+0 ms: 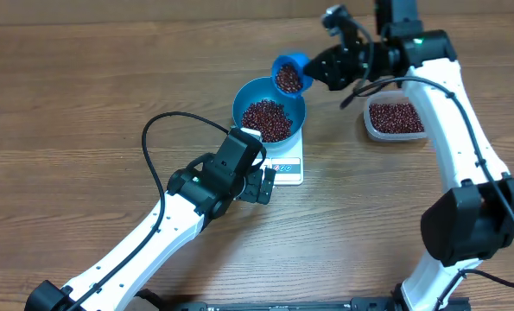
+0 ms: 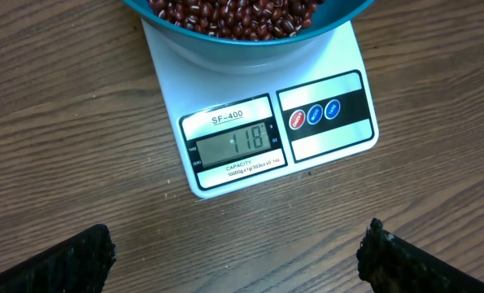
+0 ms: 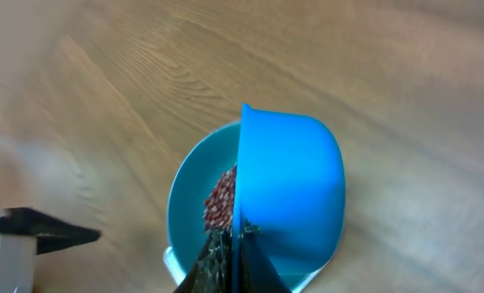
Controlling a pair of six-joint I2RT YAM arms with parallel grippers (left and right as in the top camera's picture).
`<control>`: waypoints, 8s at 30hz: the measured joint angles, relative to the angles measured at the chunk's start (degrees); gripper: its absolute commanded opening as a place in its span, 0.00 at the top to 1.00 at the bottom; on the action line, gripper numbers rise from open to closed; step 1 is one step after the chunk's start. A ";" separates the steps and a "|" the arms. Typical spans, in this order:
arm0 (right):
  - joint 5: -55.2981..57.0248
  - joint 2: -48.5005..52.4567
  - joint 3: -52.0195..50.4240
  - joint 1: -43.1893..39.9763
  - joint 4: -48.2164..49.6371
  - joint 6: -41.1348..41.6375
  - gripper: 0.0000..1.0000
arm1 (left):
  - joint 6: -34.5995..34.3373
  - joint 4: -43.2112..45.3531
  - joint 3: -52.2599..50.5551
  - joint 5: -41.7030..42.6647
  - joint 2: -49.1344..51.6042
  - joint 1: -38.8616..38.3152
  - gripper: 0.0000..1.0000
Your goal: Scoop item into bowl and weigh 150g on scale
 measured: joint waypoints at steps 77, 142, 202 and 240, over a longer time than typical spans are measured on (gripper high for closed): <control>10.82 -0.39 4.68 5.49 -5.75 3.69 0.96 | 0.00 0.00 0.00 0.00 0.00 0.00 0.00; 21.62 3.91 -2.21 14.58 -1.18 -7.45 0.96 | 0.00 0.00 0.00 0.00 0.00 0.00 0.00; -3.67 5.79 2.51 3.30 -6.19 3.54 0.96 | 0.00 0.00 0.00 0.00 0.00 0.00 0.00; 3.50 0.26 4.48 2.56 -5.33 0.90 0.96 | 0.00 0.00 0.00 0.00 0.00 0.00 0.00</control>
